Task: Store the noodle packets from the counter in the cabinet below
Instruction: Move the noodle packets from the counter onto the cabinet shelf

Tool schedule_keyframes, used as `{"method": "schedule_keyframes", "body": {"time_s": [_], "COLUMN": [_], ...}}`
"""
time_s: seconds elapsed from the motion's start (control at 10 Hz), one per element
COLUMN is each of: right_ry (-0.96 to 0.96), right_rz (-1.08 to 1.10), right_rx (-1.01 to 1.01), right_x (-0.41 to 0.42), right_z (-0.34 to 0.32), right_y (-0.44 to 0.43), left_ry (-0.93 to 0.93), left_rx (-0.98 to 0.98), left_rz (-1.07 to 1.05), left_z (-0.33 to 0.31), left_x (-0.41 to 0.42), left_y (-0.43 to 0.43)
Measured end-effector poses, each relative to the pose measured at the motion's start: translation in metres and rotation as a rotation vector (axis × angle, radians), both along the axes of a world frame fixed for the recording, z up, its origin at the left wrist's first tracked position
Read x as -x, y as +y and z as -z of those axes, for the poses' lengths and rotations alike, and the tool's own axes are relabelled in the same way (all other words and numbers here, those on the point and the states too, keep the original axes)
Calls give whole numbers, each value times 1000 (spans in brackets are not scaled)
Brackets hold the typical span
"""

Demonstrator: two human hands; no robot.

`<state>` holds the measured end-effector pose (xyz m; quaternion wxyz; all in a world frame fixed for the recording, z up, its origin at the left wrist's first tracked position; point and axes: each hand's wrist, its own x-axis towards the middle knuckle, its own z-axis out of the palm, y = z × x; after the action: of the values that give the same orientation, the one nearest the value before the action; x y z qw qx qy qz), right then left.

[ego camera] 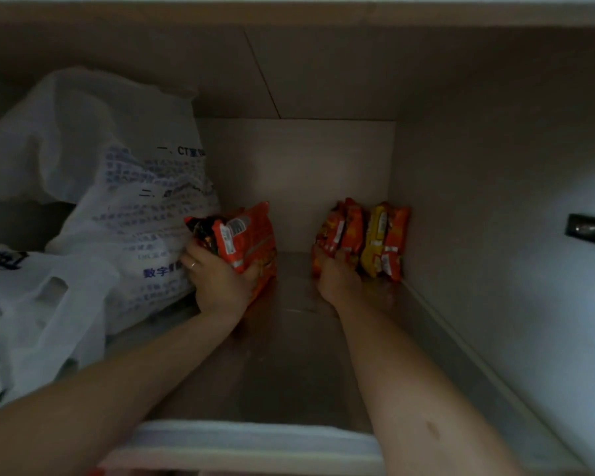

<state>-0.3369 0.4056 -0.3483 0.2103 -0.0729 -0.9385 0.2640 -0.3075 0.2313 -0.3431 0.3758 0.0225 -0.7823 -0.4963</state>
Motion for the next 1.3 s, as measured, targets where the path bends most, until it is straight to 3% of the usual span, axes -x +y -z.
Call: {"method": "schedule_keyframes", "body": {"time_s": [0.2,0.3,0.5,0.7,1.0,1.1,1.2,1.3], "right_ry": [63,110,209,239,321,493,524,350], "right_rz": [87,81,94,136,179,90,-106,-69], "right_rx": [-111,-85,-63,-39,-96,-204,-405,-523], "right_x": [16,17,19,15,11,9,14,24], "right_z": [4,3,0,-4,-8,-15,-11,-3], "right_y": [7,11,15,11,14,7,3,2], "left_ry": [-155,-163,-36,-4,-24,-25,-11,-1], "left_rx": [69,82,44,-129,33,51,59,55], "left_rz": [-92,-13,540,840,525,491,461,485], "left_z": [-14,-9,-1,-7,-3,-3,-4,-3], "left_x": [37,58,91,83,88,91,95,94], "left_y": [62,87,99,93,93,92,92,93]}}
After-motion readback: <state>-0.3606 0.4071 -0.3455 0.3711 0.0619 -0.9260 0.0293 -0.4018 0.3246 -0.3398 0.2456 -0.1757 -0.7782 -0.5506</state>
